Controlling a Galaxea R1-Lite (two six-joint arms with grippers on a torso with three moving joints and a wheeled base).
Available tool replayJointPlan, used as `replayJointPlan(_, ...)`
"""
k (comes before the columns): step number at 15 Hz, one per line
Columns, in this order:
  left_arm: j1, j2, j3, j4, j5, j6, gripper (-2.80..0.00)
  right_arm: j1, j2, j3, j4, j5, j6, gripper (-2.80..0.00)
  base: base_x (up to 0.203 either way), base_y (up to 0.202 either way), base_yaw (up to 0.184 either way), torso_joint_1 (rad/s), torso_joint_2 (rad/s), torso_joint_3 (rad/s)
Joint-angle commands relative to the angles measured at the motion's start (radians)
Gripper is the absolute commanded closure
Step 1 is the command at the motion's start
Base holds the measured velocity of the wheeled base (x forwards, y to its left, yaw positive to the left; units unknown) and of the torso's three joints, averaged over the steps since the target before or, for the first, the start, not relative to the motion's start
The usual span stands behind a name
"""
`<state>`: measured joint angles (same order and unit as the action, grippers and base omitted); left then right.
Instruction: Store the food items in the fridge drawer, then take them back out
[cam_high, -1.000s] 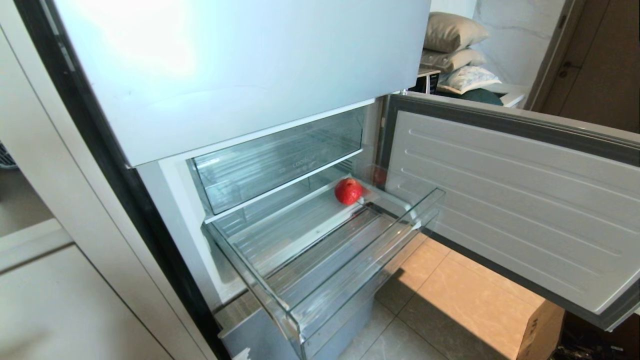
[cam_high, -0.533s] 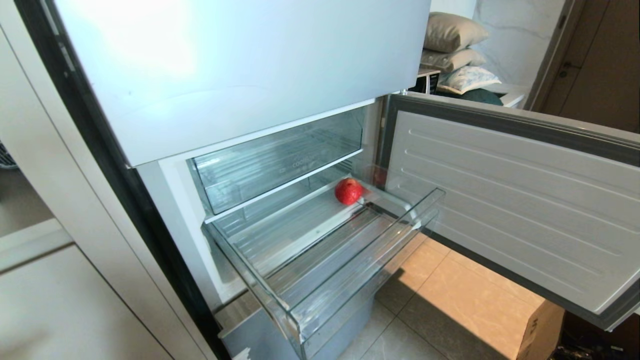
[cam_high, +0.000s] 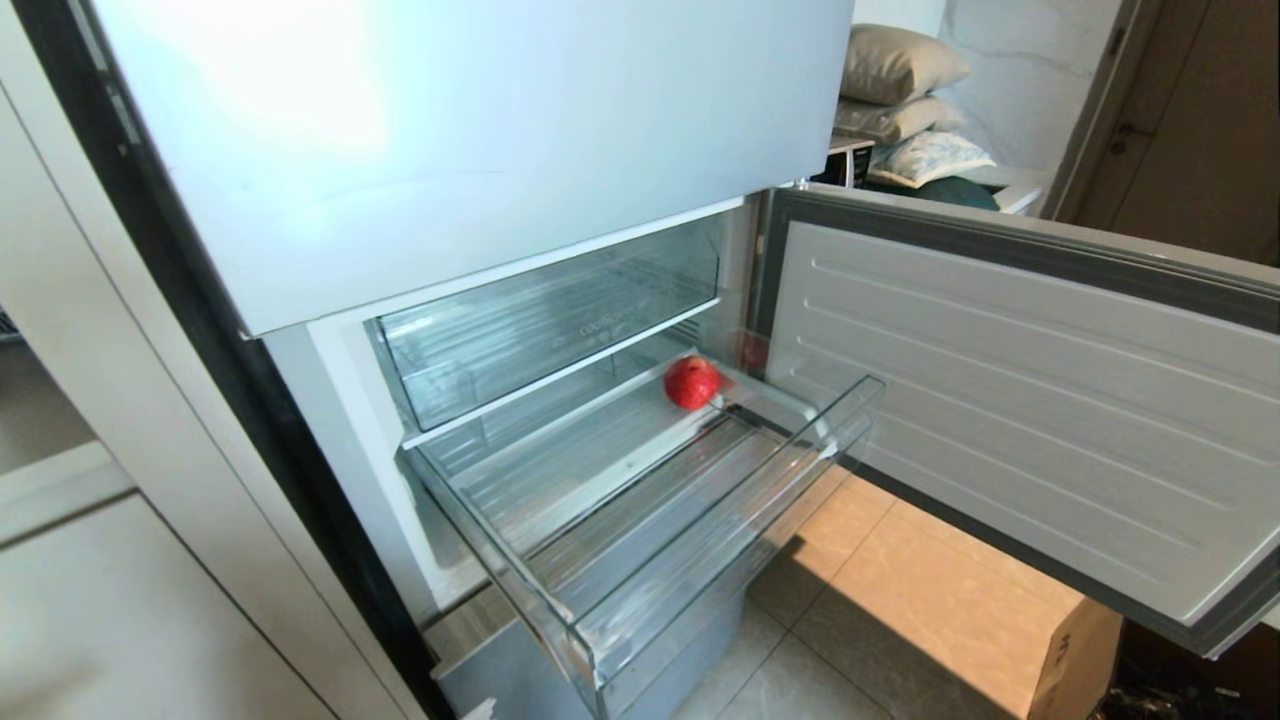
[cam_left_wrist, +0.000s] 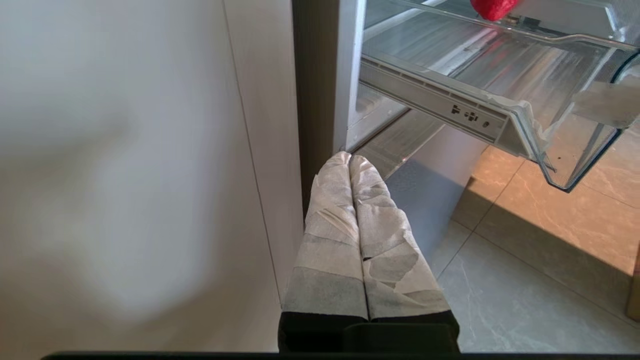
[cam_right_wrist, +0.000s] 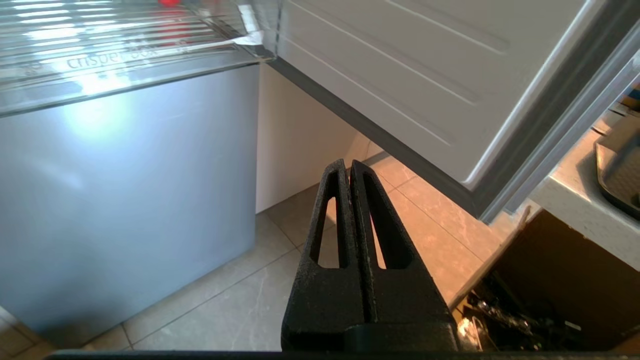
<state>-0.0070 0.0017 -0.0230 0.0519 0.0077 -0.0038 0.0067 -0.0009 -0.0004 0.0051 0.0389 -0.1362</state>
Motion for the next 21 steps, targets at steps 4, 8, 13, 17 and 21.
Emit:
replayJointPlan(4,0.001,0.0,0.0,0.0,0.0,-0.001,0.0,0.001,0.002,0.0,0.001,0.001,-0.003,0.0,0.0,-0.004,0.119,0.002,0.0,0.002)
replayJointPlan(8,0.001,0.0,0.0,0.0,0.0,-0.001,0.0,0.001,0.001,-0.001,0.001,0.001,-0.002,0.0,0.002,-0.008,0.175,0.002,0.0,0.0)
replayJointPlan(13,0.001,0.0,0.0,0.0,0.0,-0.001,0.0,0.001,0.002,0.0,0.003,0.008,0.037,0.0,0.001,-0.006,0.17,0.002,0.0,0.002)
replayJointPlan(17,0.001,0.0,0.0,0.0,0.002,-0.001,0.0,0.0,0.221,-0.02,-0.063,-0.003,0.009,0.0,0.002,-0.003,0.048,0.002,0.0,0.002)
replayJointPlan(21,0.001,0.0,0.0,0.0,0.002,-0.001,0.0,-0.023,0.695,-0.217,-0.257,-0.097,0.005,0.0,0.0,0.0,0.0,0.0,0.0,0.0)
